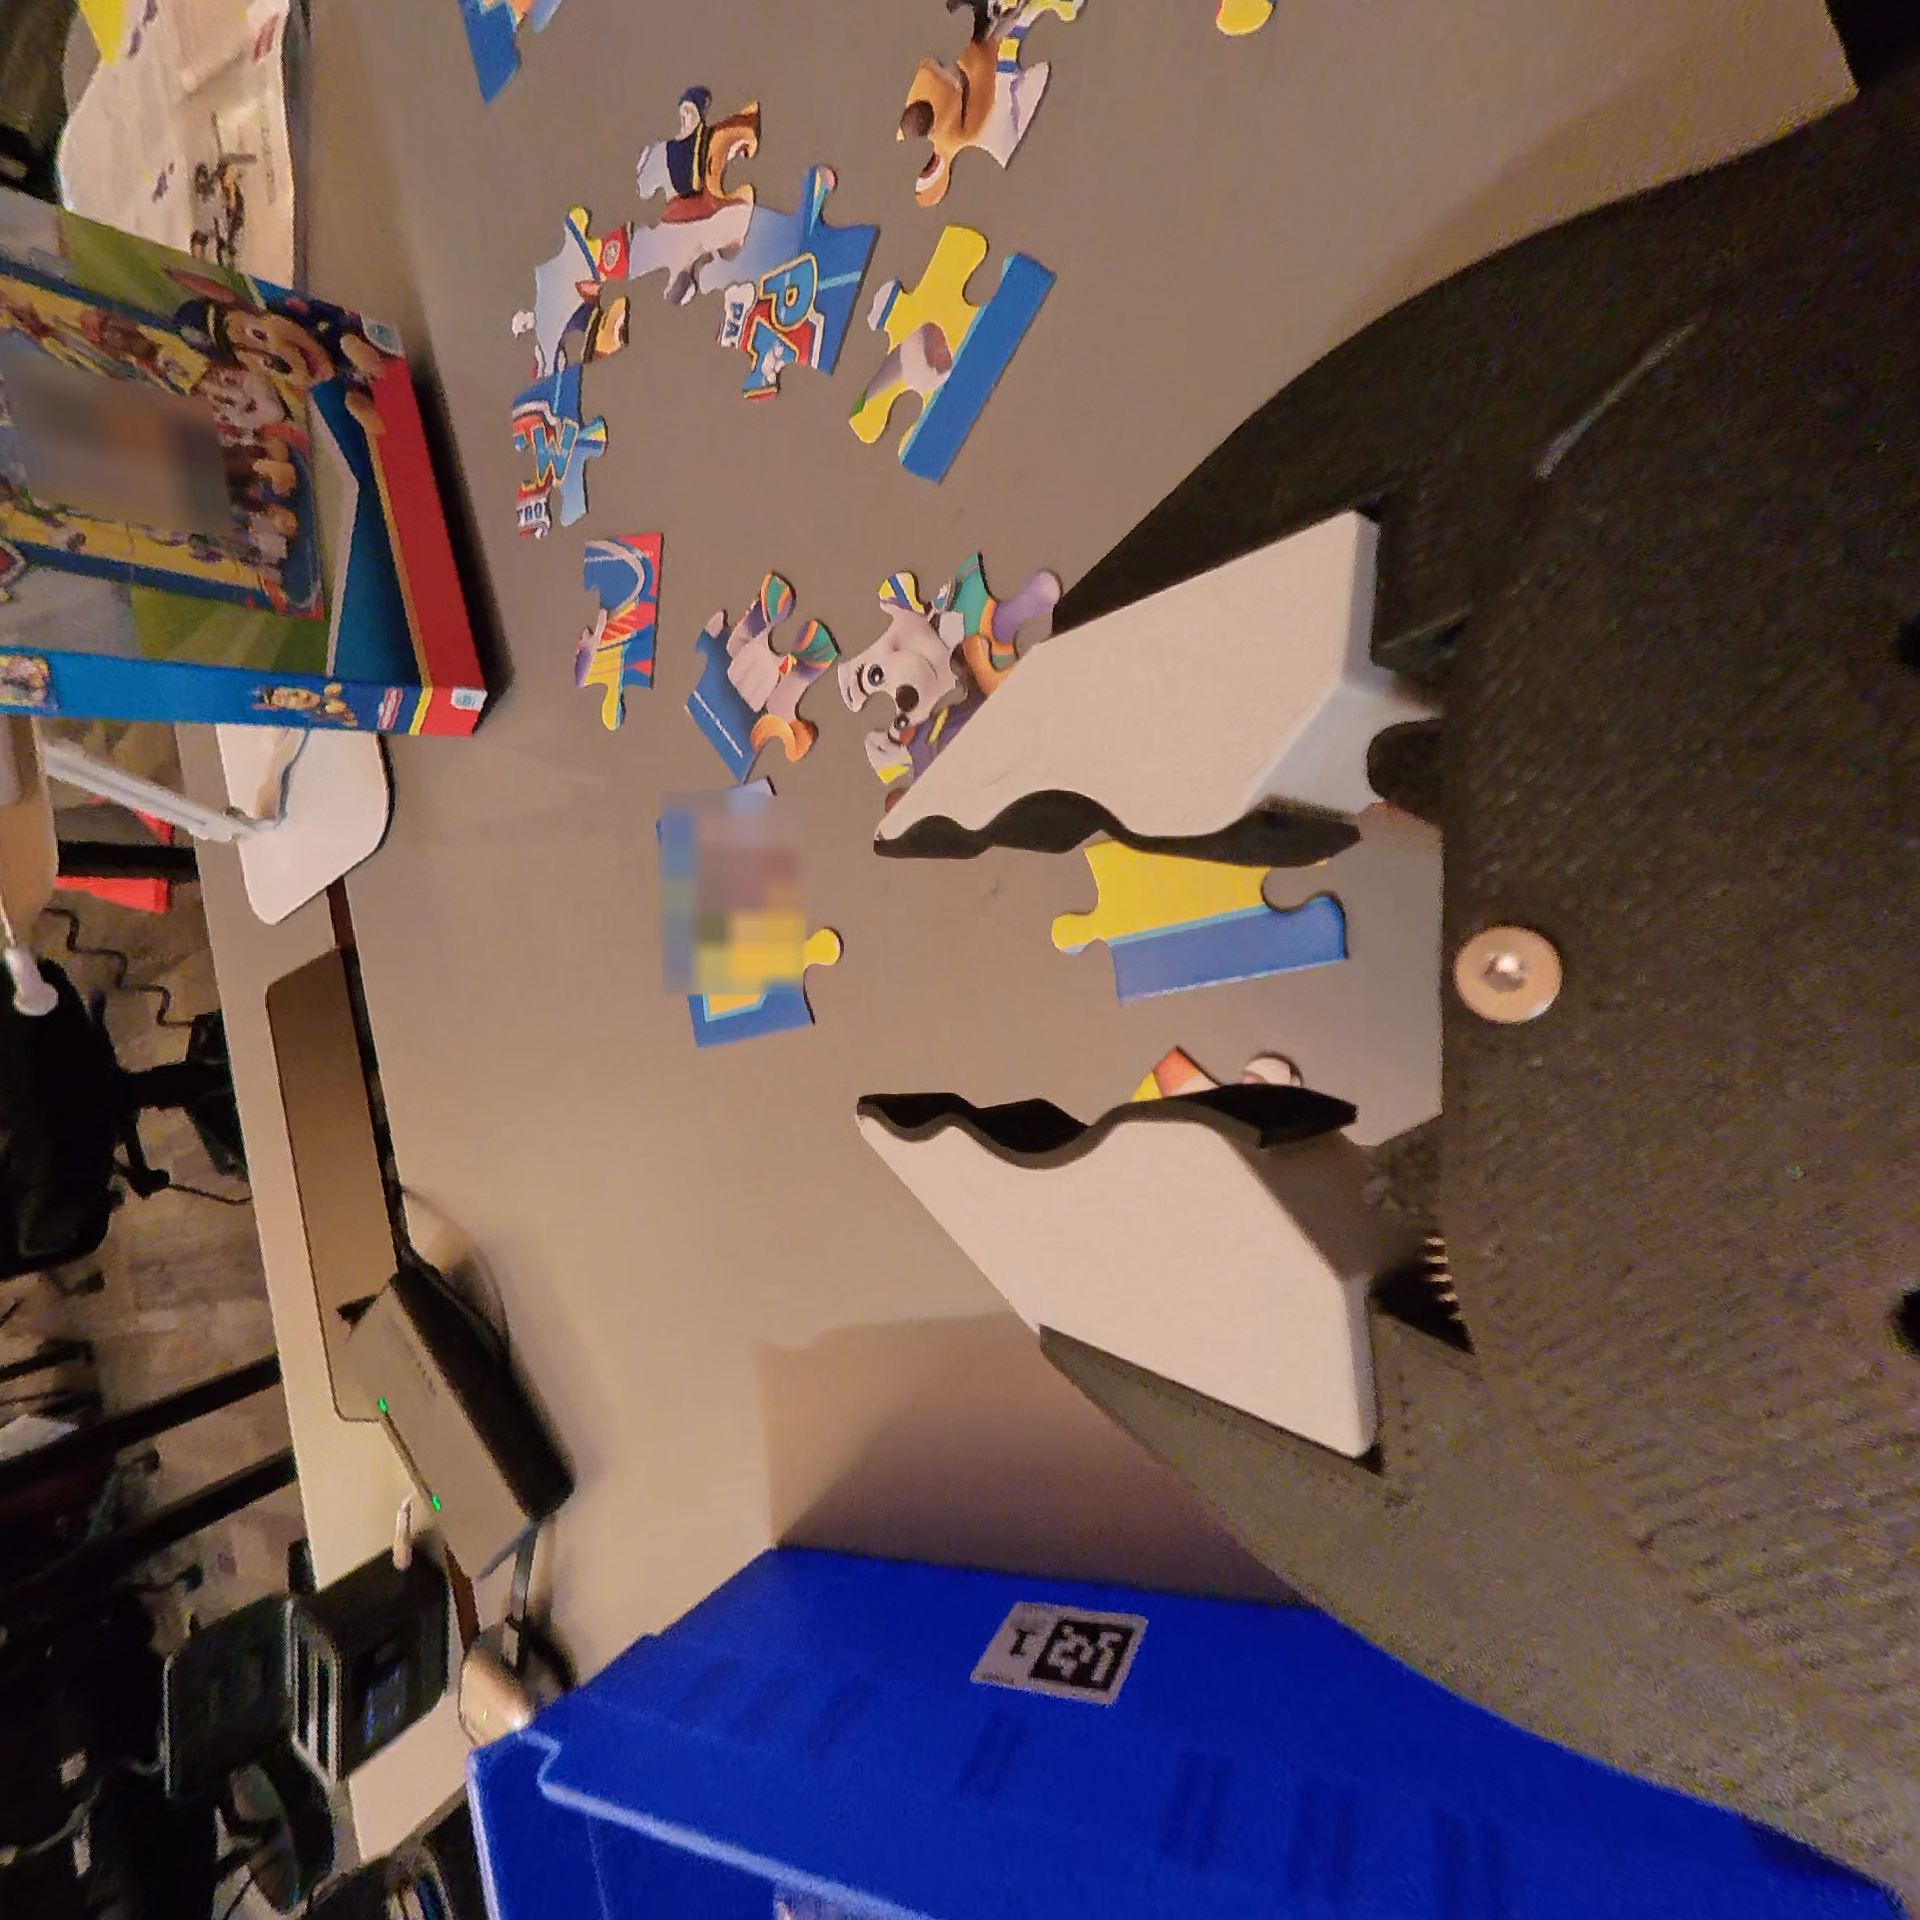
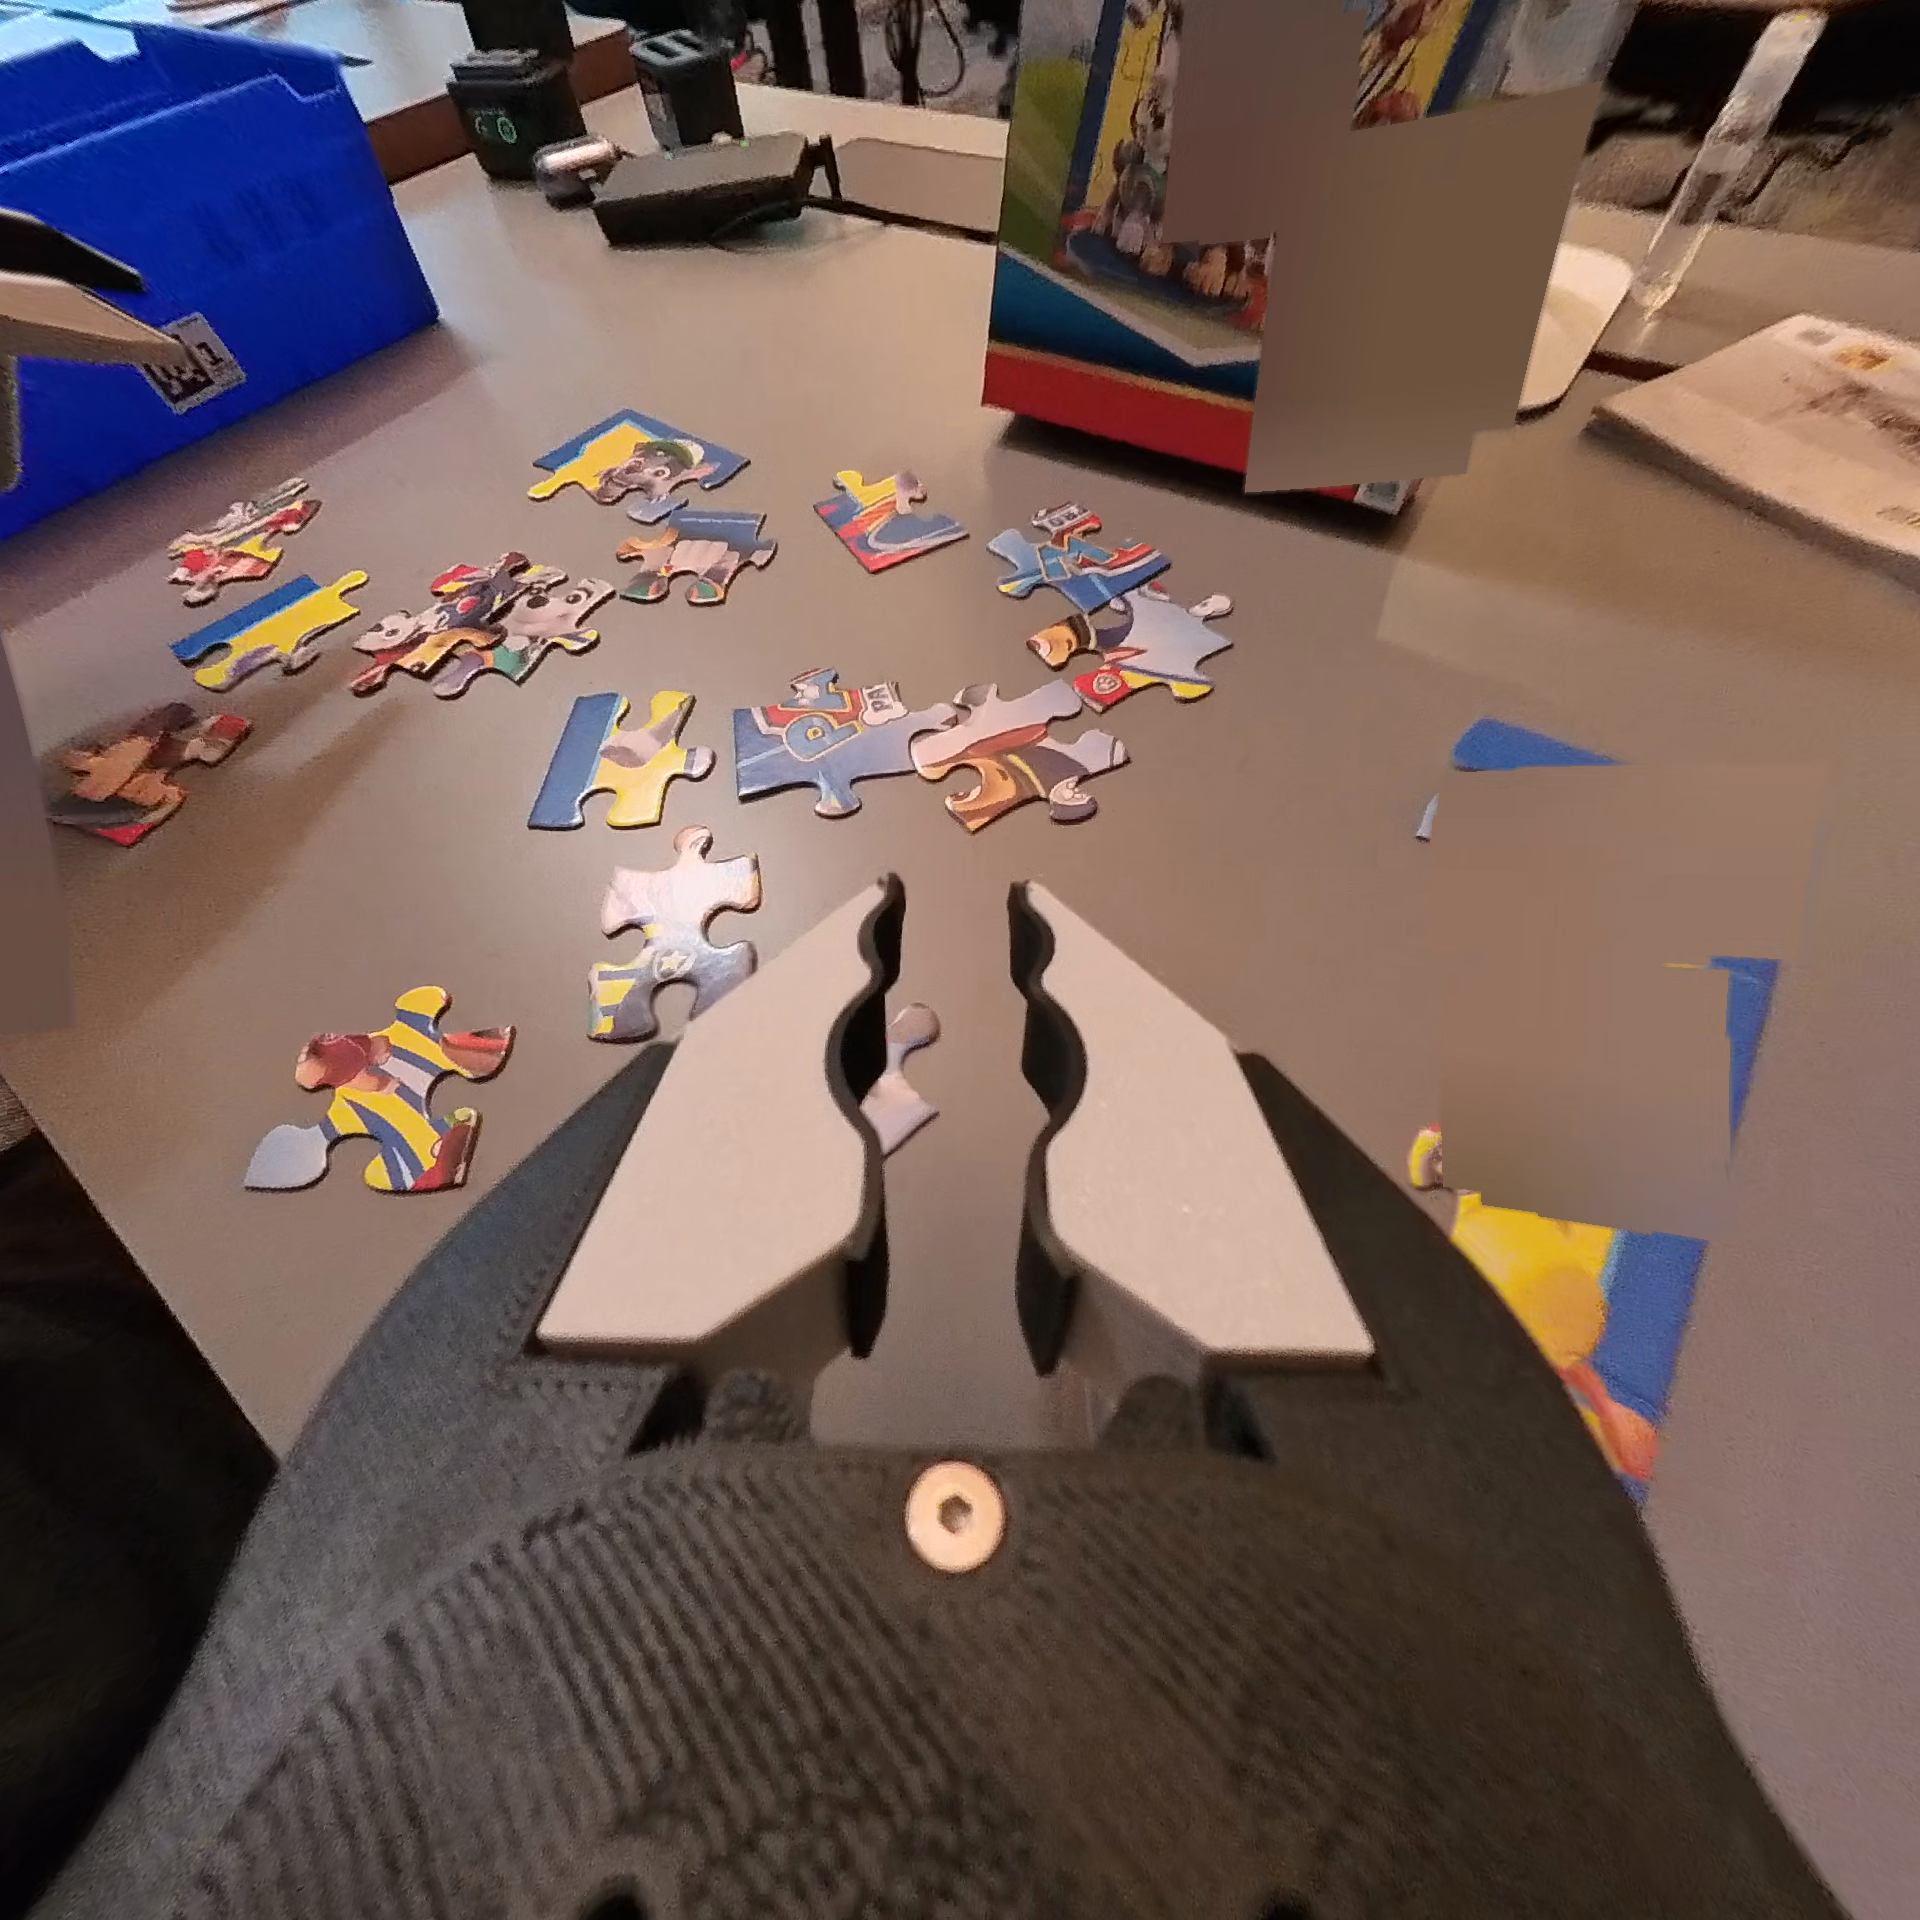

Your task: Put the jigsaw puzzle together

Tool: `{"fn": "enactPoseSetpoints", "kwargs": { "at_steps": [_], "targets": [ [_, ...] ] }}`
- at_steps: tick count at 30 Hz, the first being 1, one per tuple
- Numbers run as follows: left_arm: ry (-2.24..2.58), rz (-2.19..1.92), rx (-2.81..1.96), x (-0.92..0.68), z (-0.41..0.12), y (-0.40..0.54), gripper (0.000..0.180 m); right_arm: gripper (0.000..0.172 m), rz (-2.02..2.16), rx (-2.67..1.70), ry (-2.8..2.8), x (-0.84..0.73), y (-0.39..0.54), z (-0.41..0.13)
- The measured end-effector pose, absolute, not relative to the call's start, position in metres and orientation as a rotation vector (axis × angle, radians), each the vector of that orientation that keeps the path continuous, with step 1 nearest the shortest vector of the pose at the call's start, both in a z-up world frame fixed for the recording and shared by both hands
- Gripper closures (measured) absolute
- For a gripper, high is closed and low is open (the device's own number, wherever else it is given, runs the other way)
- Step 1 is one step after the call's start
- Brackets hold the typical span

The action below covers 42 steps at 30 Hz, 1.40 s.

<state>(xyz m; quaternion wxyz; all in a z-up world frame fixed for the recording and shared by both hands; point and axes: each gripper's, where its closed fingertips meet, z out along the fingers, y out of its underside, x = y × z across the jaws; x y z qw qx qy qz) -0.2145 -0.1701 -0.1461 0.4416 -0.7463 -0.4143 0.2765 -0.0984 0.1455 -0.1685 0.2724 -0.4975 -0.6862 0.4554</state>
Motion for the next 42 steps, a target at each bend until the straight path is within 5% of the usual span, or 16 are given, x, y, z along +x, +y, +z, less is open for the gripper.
{"fn": "enactPoseSetpoints", "kwargs": {
  "at_steps": [42],
  "targets": [
    [-1.172,0.692,-1.754,-0.223,-0.143,-0.213,0.138,0.152,1.248,-1.335,-1.860,-0.097,0.136,-0.173]
  ]
}}
